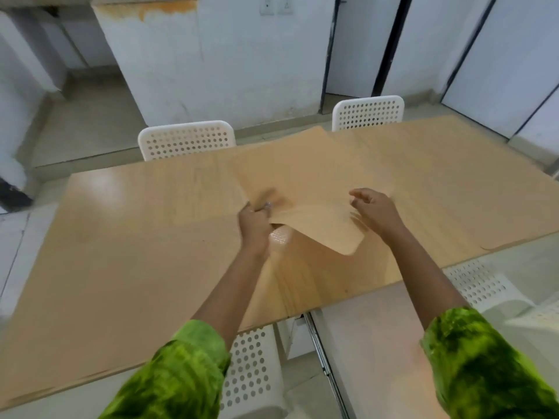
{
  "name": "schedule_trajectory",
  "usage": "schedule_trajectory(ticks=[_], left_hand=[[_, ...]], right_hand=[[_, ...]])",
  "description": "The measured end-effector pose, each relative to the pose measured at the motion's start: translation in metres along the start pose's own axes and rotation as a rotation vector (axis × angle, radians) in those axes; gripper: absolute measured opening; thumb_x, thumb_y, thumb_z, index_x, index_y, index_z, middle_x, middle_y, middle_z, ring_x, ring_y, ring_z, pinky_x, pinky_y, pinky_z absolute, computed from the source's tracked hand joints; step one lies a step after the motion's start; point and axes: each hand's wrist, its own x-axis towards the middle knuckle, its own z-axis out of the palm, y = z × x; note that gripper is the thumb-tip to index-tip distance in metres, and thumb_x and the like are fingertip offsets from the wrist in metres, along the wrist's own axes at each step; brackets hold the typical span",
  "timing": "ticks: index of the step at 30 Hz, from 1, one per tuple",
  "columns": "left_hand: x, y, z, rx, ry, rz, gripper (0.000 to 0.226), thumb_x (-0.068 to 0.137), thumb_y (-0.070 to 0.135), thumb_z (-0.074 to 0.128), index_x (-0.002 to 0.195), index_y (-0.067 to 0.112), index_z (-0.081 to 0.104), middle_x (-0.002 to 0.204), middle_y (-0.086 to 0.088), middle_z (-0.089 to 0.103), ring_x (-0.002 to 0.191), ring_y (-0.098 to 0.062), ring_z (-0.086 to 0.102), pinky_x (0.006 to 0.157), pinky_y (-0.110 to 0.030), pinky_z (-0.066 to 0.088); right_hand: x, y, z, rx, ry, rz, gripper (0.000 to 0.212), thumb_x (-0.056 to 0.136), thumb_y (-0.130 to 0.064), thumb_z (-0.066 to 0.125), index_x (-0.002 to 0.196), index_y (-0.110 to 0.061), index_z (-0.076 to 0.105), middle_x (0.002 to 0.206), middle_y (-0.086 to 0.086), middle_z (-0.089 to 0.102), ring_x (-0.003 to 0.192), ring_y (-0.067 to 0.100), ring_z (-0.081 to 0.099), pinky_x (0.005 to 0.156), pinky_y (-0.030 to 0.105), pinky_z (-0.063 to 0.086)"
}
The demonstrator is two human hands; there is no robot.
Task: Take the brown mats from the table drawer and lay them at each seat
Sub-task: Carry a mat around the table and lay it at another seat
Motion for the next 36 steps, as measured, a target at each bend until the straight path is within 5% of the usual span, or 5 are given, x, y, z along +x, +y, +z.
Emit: schedule_trajectory(ticks=[12,18,21,31,36], left_hand=[[-0.057,0.139,-0.298,0.052,-0.257,0.064,0.032,0.062,0.019,0.068,0.092,0.012,0.077,0.095,-0.015,0.074,0.081,-0.023,0.073,0.062,-0.027,0.059],[-0.088,0.192,-0.463,0.121,-0.161,0.022,0.033,0.085,0.006,0.048,0.08,0.016,0.079,0.081,-0.007,0.076,0.065,-0.016,0.072,0.057,-0.027,0.059],[-0.095,0.217,-0.535,0.157,-0.099,0.017,0.027,0.088,0.004,0.048,0.094,0.012,0.073,0.08,-0.003,0.076,0.065,-0.014,0.072,0.058,-0.026,0.059],[-0.072,0.265,-0.666,0.109,0.051,0.033,0.022,0.09,0.008,0.052,0.109,0.013,0.061,0.085,0.001,0.075,0.07,-0.012,0.071,0.063,-0.027,0.06],[-0.02,0.275,-0.686,0.198,0.037,-0.015,0.05,0.073,0.005,0.067,0.121,0.013,0.057,0.103,-0.009,0.069,0.083,-0.025,0.067,0.072,-0.041,0.058]], right_hand=[[-0.036,-0.101,0.093,-0.073,-0.177,0.083,0.069,0.09,-0.032,0.058,0.145,-0.008,0.024,0.151,0.015,0.03,0.137,0.033,0.031,0.11,0.043,0.03],[-0.111,-0.158,0.187,0.201,-0.264,0.171,0.022,0.083,-0.019,0.067,0.094,-0.001,0.063,0.098,0.014,0.059,0.077,0.026,0.055,0.064,0.032,0.04],[-0.145,-0.189,0.235,0.419,-0.314,0.217,0.017,0.082,-0.006,0.064,0.068,-0.012,0.056,0.081,0.009,0.057,0.067,0.02,0.052,0.059,0.028,0.041],[-0.183,-0.251,0.352,0.75,-0.226,0.211,0.024,0.084,0.001,0.059,0.065,-0.013,0.057,0.06,-0.008,0.065,0.055,0.007,0.059,0.051,0.016,0.051],[-0.163,-0.27,0.395,0.825,-0.178,0.227,0.022,0.086,0.002,0.056,0.068,-0.011,0.056,0.053,-0.013,0.064,0.049,0.001,0.059,0.048,0.012,0.048]])
